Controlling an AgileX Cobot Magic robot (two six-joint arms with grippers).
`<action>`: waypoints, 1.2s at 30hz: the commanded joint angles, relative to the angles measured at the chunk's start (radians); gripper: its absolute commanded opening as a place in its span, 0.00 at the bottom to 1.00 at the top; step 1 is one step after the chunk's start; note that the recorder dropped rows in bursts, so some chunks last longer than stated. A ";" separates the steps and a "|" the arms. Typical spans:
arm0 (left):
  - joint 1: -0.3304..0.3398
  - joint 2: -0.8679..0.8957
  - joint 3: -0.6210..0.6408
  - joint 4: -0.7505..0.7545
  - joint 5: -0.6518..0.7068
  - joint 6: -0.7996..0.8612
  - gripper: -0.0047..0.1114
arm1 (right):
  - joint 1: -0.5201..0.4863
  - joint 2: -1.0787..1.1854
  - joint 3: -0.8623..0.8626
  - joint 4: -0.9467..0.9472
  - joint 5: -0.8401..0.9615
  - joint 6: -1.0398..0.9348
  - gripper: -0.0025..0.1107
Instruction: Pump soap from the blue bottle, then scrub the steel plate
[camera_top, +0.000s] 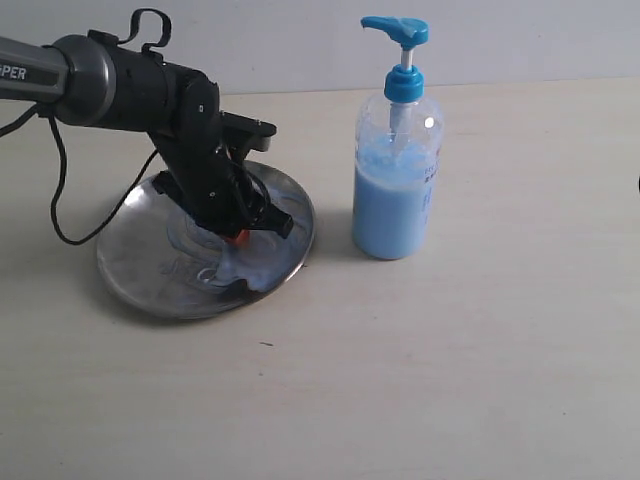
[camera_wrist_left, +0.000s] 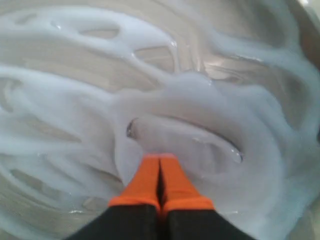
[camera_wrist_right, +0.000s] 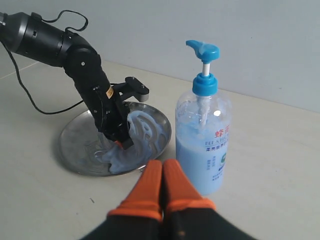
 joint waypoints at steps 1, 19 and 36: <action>-0.001 0.011 0.019 -0.029 0.082 0.026 0.04 | -0.001 -0.002 0.005 0.002 -0.011 0.000 0.02; -0.001 -0.288 0.019 -0.029 0.064 0.006 0.04 | -0.001 -0.002 0.005 0.002 -0.011 0.000 0.02; 0.031 -0.669 0.226 -0.027 -0.003 -0.001 0.04 | -0.001 -0.002 0.005 0.002 -0.011 0.000 0.02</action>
